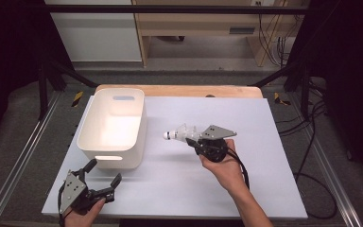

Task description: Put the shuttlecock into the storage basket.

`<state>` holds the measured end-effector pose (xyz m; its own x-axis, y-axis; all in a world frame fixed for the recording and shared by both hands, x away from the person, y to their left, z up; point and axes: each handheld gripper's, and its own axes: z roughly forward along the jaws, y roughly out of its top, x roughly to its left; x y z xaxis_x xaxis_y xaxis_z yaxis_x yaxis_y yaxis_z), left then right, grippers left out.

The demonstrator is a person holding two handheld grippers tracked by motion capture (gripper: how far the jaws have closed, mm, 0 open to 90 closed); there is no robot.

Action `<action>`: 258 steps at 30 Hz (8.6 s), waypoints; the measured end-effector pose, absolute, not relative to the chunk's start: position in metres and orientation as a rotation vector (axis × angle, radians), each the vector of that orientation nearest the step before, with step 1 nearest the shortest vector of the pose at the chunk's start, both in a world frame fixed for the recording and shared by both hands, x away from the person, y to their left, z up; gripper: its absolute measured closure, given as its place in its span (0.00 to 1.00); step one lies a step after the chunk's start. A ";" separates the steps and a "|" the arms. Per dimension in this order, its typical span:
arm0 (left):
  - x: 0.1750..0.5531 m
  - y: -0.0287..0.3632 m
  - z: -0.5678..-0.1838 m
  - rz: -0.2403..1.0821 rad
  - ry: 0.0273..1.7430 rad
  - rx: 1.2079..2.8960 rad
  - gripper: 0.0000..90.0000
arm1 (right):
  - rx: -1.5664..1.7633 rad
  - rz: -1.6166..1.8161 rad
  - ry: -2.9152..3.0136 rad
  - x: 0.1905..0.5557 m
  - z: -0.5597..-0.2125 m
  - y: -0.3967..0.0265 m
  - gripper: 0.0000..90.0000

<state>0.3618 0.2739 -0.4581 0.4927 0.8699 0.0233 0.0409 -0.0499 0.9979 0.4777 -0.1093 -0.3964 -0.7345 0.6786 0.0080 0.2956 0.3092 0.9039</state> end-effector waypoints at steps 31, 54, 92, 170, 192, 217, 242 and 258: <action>0.363 0.277 -0.458 0.829 0.844 1.464 0.02 | 0.700 1.416 2.225 0.496 -0.328 -0.068 0.99; 0.362 0.277 -0.458 0.829 0.839 1.467 0.02 | 0.689 1.443 2.233 0.522 -0.306 -0.036 0.99; 0.362 0.276 -0.457 0.834 0.827 1.458 0.03 | 0.655 1.419 2.298 0.554 -0.301 0.008 0.99; 0.369 0.273 -0.457 0.808 0.826 1.452 0.02 | 0.580 1.354 2.430 0.565 -0.330 0.082 0.99; 0.368 0.272 -0.458 0.806 0.820 1.461 0.02 | 0.581 1.341 2.442 0.565 -0.332 0.085 0.99; 0.367 0.273 -0.457 0.809 0.820 1.457 0.02 | 0.556 1.282 2.464 0.567 -0.342 0.090 0.99; 0.367 0.275 -0.457 0.813 0.823 1.454 0.02 | 0.514 1.213 2.506 0.563 -0.350 0.094 0.99; 0.368 0.275 -0.458 0.811 0.824 1.455 0.02 | 0.509 1.187 2.522 0.565 -0.352 0.095 0.99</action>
